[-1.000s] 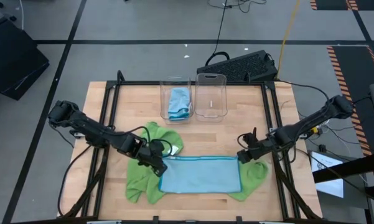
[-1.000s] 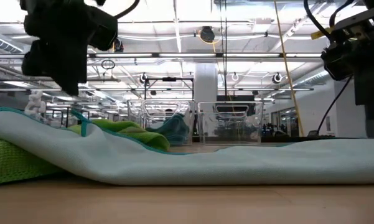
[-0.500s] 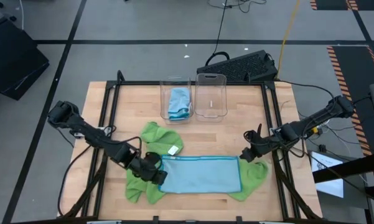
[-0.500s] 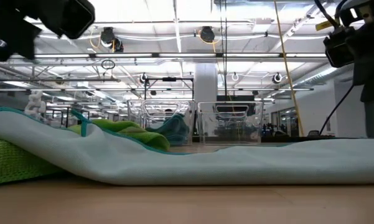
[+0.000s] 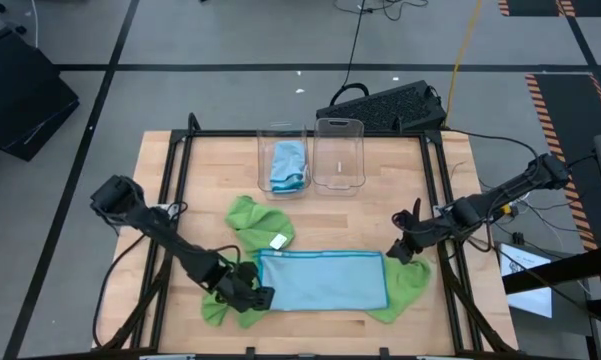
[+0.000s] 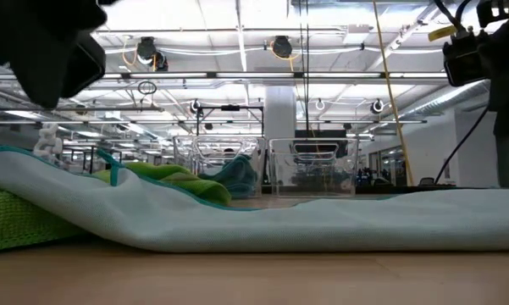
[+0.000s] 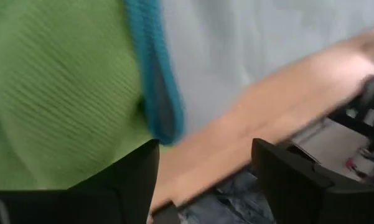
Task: Fold microfiber towels
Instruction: Fold the blue microfiber towel
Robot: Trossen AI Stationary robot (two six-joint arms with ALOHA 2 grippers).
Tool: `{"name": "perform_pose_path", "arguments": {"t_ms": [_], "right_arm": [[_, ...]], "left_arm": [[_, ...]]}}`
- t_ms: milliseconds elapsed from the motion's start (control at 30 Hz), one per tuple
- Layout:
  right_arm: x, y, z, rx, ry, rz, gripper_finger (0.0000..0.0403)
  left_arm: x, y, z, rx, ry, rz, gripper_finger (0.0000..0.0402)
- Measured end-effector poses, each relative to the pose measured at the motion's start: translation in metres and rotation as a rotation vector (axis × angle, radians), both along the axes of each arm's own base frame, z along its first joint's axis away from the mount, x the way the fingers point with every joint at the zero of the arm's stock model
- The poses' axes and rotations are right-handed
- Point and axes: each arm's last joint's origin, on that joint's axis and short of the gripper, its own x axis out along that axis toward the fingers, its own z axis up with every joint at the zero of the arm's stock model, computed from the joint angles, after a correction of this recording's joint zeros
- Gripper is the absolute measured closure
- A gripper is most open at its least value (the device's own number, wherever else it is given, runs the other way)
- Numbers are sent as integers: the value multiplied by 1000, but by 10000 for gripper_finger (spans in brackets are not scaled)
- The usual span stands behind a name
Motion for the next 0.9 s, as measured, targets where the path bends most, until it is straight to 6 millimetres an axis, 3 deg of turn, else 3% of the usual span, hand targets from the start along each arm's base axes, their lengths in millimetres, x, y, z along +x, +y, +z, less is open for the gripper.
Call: {"name": "perform_pose_path", "arguments": {"t_ms": [533, 633, 833, 900], "right_arm": [[-1, -1, 5, 28, -45, -5, 259], [1, 0, 7, 39, -72, -7, 259], [6, 1, 11, 38, -141, -38, 259], [9, 2, 13, 35, -179, -61, 259]], "left_arm": [[6, 4, -20, 53, 55, 2, 212], [7, 5, -20, 61, 50, -10, 249], [9, 4, -19, 64, 13, -41, 379], [10, 3, -18, 60, -4, -43, 390]]}}
